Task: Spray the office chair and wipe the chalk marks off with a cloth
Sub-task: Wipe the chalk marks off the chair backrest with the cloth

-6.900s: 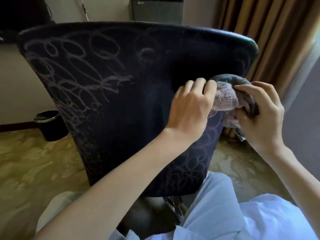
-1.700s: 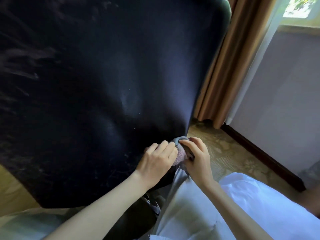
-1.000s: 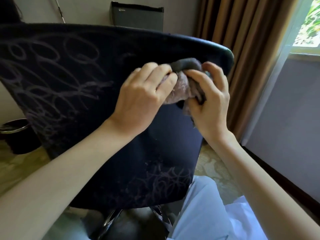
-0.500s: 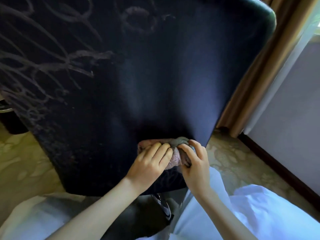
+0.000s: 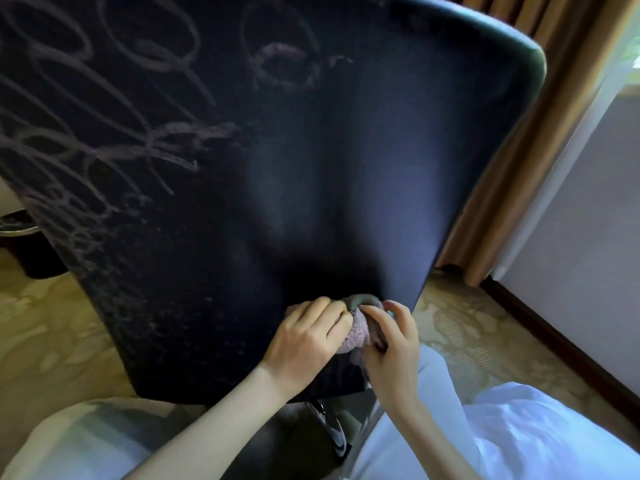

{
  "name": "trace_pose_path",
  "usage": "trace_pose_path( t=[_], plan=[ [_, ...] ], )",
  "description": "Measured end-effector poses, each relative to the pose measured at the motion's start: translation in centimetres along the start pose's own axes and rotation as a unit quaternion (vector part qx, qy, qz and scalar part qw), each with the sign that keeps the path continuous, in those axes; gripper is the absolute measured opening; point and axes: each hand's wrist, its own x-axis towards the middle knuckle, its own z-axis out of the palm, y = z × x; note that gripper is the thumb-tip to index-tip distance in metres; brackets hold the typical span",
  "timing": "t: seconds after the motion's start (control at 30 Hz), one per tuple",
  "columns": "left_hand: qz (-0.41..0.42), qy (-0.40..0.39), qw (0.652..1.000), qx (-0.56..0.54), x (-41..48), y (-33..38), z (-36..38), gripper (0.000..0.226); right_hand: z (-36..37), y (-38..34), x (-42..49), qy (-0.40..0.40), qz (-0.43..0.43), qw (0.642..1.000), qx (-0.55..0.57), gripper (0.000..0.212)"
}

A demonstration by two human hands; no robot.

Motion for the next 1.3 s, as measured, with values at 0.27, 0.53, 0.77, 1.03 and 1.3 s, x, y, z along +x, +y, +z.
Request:
trace_pose_path(
  t=[0.27,0.53,0.77,1.03,1.3],
  plan=[
    [0.001,0.135,0.991,0.023,11.2,-3.3,-9.3,0.032,-6.7,-9.0,10.2,0.128,-0.126,0.982,0.058,0.042],
    [0.018,0.197,0.977,0.081,17.9,-5.9,-17.6,0.029,-11.8,-16.8,16.6,0.205,-0.227,0.950,0.061,0.037],
    [-0.018,0.200,0.976,0.086,17.4,-7.5,-19.6,0.031,-11.1,-19.9,17.7,0.210,-0.258,0.943,0.024,0.040],
    [-0.028,0.162,0.983,0.079,12.1,-8.0,-13.9,0.033,-7.3,-15.3,14.6,0.137,-0.264,0.954,-0.031,0.035],
    [-0.040,0.086,0.995,0.044,2.9,-6.2,-6.7,0.034,-1.3,-8.0,6.7,0.068,-0.206,0.975,-0.044,0.035]
  ],
)
